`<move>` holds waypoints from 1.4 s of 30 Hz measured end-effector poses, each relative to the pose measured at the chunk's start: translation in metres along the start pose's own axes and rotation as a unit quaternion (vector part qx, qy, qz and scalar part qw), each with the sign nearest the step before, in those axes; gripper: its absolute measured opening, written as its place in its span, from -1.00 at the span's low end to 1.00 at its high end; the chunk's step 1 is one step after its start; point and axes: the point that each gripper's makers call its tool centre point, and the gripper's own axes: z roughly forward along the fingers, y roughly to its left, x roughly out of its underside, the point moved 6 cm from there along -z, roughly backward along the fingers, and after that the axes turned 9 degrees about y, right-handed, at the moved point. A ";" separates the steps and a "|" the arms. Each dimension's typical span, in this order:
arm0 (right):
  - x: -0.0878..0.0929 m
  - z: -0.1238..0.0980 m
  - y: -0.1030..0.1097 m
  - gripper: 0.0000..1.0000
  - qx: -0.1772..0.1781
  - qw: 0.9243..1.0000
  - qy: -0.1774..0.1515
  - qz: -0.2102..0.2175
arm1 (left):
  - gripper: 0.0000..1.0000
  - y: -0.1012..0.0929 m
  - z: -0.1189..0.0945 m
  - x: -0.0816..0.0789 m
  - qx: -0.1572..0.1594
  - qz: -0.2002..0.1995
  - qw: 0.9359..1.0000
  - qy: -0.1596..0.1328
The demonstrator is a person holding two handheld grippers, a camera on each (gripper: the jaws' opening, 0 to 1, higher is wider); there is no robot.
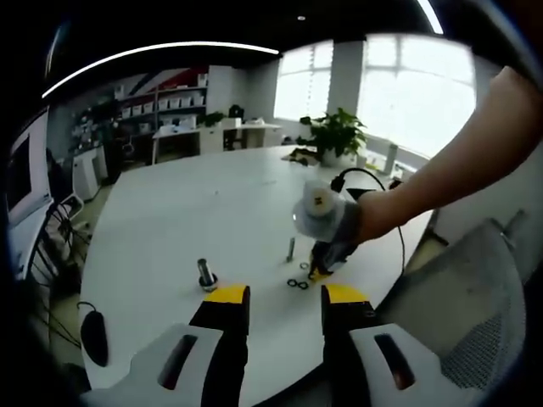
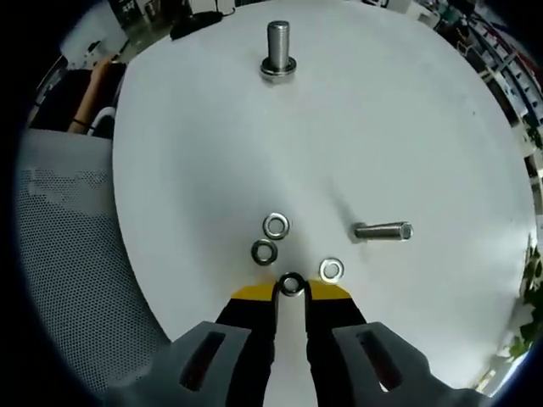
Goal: Place the washer onto the threaded stud by aligning its center hole with the stud, sliding it down to the base, and recovering from edge contact or off-axis alignment until the washer reaches the visible bottom stop.
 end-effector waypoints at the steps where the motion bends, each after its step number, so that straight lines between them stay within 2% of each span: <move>1: 0.002 0.000 0.001 -0.72 0.002 1.000 0.000 0.002 | -0.37 0.000 0.000 0.000 0.000 0.000 1.000 0.001; 4: 0.004 0.001 0.001 -0.72 0.001 1.000 -0.012 0.020 | -0.37 0.000 0.000 0.001 0.001 0.001 1.000 0.002; 8: 0.009 -0.004 0.004 -0.72 0.003 1.000 -0.014 0.019 | -0.37 0.000 0.000 0.000 0.002 0.002 1.000 0.001; 16: 0.013 -0.029 -0.010 -0.72 0.006 0.996 -0.060 0.066 | -0.38 -0.001 0.000 0.000 0.006 0.004 1.000 0.001; 22: 0.017 -0.043 -0.018 -0.72 0.015 0.994 -0.079 0.078 | -0.38 -0.001 0.000 0.000 0.007 0.003 1.000 -0.001; 28: 0.010 -0.059 -0.024 -0.72 0.027 0.994 -0.088 0.061 | -0.38 -0.001 0.000 0.001 0.010 0.002 1.000 0.000; 33: -0.004 -0.071 -0.033 -0.72 0.035 0.994 -0.090 0.045 | -0.39 -0.001 0.000 0.001 0.011 0.002 1.000 0.001; 39: -0.014 -0.074 -0.039 -0.72 0.037 0.996 -0.081 0.030 | -0.39 0.000 0.000 0.001 0.011 0.000 1.000 0.000; 42: -0.017 -0.074 -0.040 -0.72 0.040 0.997 -0.070 0.008 | -0.40 0.000 0.000 0.001 0.011 0.002 1.000 0.001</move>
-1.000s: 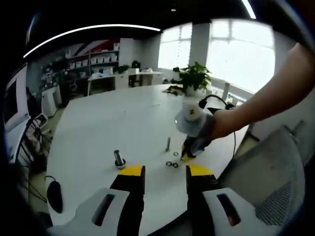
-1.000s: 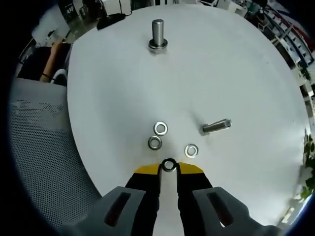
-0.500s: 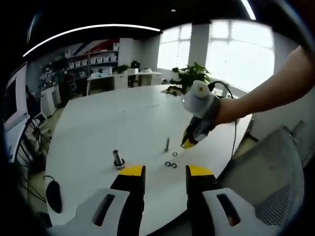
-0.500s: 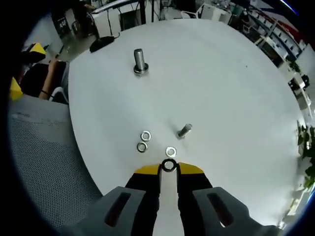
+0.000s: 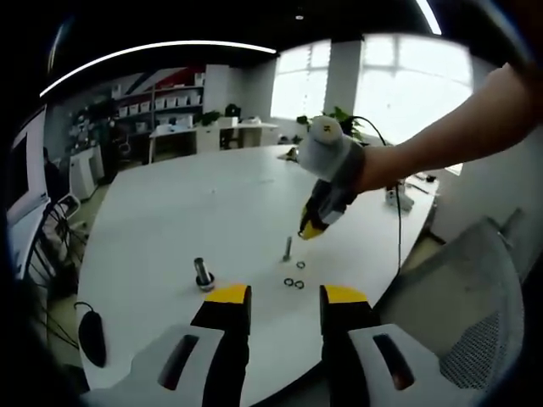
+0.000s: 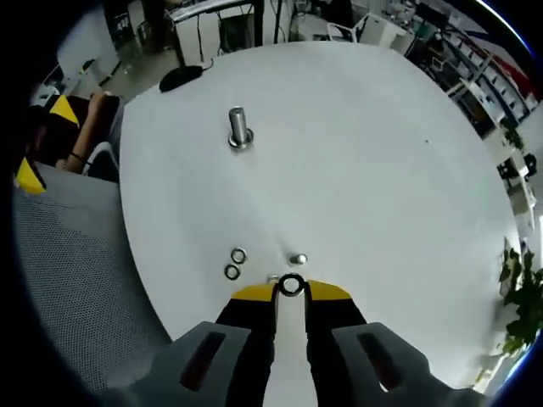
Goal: Place the washer onto the threaded stud by aligning its center hole with the stud, sliding it down to the base, and recovering from edge contact or off-axis alignment until the washer reaches the visible bottom stop.
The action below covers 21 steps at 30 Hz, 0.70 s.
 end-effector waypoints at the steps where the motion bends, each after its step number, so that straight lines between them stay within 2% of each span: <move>1: -0.002 -0.001 -0.001 -0.72 0.002 1.000 0.002 -0.006 | -0.40 0.000 0.000 0.000 0.000 0.000 1.000 0.000; 12: -0.015 0.007 -0.006 -0.72 -0.006 1.000 0.013 -0.026 | -0.40 0.001 0.000 0.001 -0.004 -0.004 1.000 0.002; 21: -0.013 0.016 -0.011 -0.72 -0.010 0.999 0.031 -0.031 | -0.40 0.002 0.000 0.002 -0.006 -0.005 1.000 0.004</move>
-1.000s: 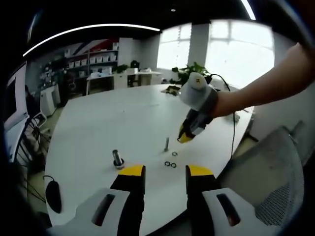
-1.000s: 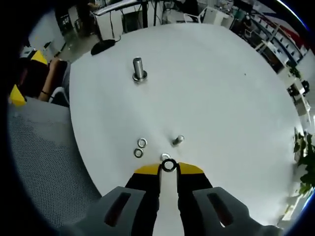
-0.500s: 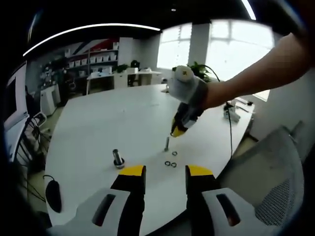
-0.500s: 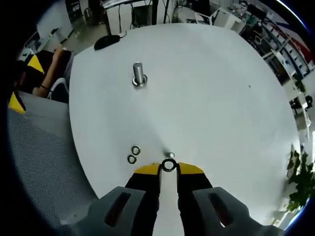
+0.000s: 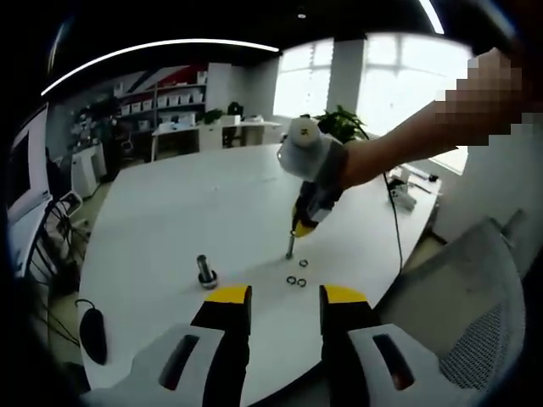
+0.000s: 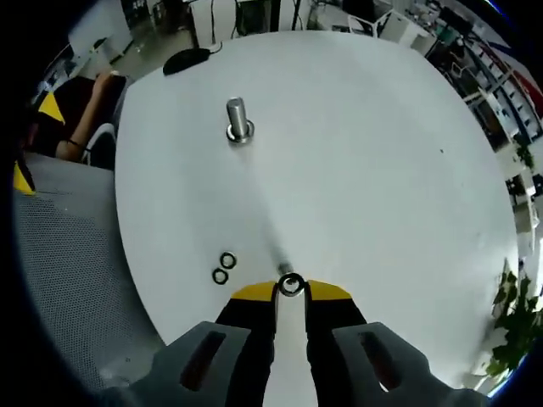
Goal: Place the washer onto the threaded stud by aligning its center hole with the stud, sliding it down to the base, and recovering from edge contact or off-axis alignment until the washer reaches the visible bottom stop.
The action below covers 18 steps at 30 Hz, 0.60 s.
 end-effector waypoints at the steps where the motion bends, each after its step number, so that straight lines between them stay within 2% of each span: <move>1: 0.000 0.001 0.000 -0.72 0.000 1.000 0.001 -0.001 | -0.40 0.000 0.000 0.000 0.000 0.000 1.000 0.000; 7: -0.002 0.001 0.000 -0.72 0.002 1.000 -0.004 -0.007 | -0.40 0.001 0.000 0.001 -0.002 -0.001 1.000 0.002; 18: -0.001 0.013 0.001 -0.71 0.000 1.000 0.009 -0.011 | -0.40 0.002 0.001 0.002 -0.006 -0.004 1.000 0.006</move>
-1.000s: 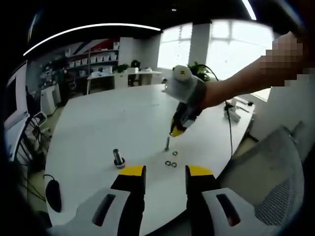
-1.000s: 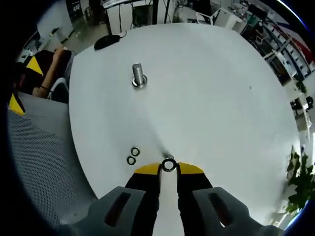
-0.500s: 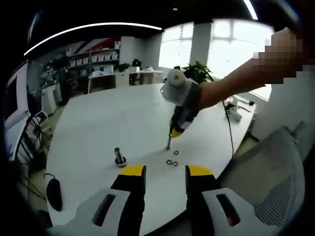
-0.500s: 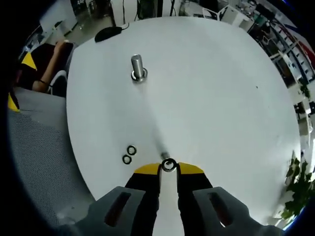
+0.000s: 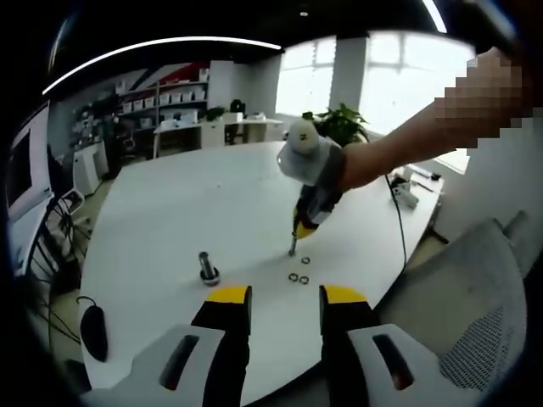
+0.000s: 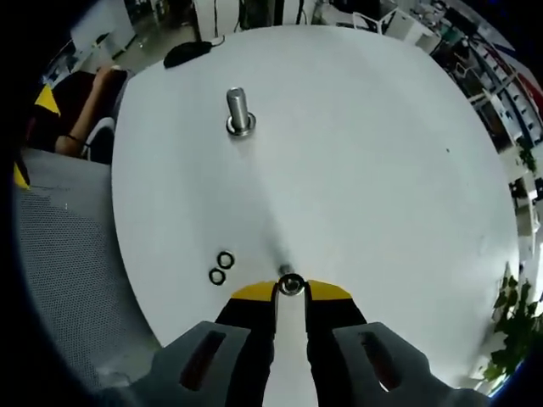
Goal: Place the washer onto the threaded stud by aligning its center hole with the stud, sliding it down to the base, and recovering from edge contact or off-axis alignment until the washer reaches the visible bottom stop.
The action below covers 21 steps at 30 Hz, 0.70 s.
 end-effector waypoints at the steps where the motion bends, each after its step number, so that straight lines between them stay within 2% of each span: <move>1: 0.000 0.001 0.000 -0.71 -0.001 1.000 -0.001 0.000 | -0.40 0.000 0.000 0.000 0.000 0.000 1.000 0.001; 16: 0.004 0.036 0.000 -0.71 -0.021 0.999 0.013 0.021 | -0.41 0.000 0.001 0.003 -0.001 -0.001 1.000 0.011; 21: 0.005 0.041 0.002 -0.71 -0.024 0.999 0.016 0.025 | -0.41 0.001 0.002 0.003 -0.002 -0.003 1.000 0.013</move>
